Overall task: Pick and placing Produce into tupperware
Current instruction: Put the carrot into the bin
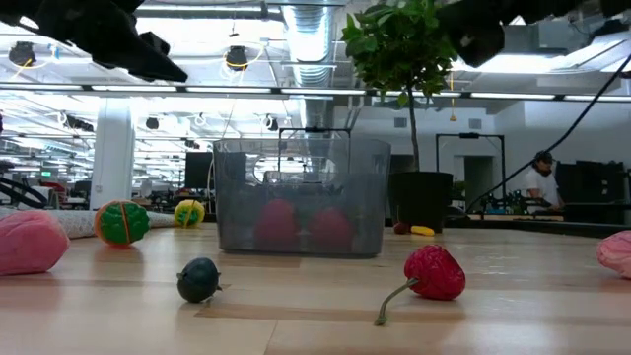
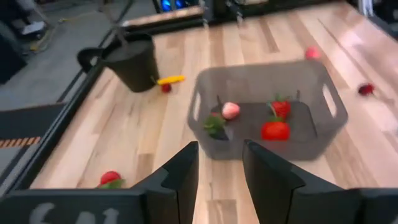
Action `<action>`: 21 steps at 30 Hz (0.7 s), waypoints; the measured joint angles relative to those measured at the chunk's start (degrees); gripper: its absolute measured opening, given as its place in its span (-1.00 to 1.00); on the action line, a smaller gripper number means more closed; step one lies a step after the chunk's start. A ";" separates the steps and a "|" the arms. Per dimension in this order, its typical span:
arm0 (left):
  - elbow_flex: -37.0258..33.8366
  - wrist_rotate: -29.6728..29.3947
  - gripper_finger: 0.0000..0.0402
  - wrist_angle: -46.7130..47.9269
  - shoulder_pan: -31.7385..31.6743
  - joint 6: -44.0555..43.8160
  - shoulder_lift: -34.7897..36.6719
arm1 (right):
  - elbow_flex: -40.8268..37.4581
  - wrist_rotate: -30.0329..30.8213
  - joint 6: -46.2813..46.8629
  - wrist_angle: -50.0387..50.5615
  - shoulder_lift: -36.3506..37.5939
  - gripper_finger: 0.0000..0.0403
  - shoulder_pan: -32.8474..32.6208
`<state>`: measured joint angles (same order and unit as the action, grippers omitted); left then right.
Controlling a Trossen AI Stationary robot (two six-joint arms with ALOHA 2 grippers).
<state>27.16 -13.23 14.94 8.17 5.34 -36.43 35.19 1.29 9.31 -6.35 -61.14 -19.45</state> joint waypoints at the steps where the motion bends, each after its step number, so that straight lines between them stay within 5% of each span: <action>1: 0.59 -0.03 -0.43 0.13 0.45 0.15 -1.14 | -0.47 0.74 0.56 -0.09 0.39 0.09 -0.28; 9: 4.66 1.32 -0.44 -7.29 1.10 -2.16 -7.07 | -1.69 3.48 1.34 -0.61 1.40 0.09 -1.57; 21: 5.31 -0.77 -0.44 0.52 0.89 3.51 -11.15 | -1.69 3.48 1.34 -0.51 1.38 0.09 -1.54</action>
<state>32.47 -14.00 15.46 9.06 8.86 -47.58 33.50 4.78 10.65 -6.85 -59.77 -20.99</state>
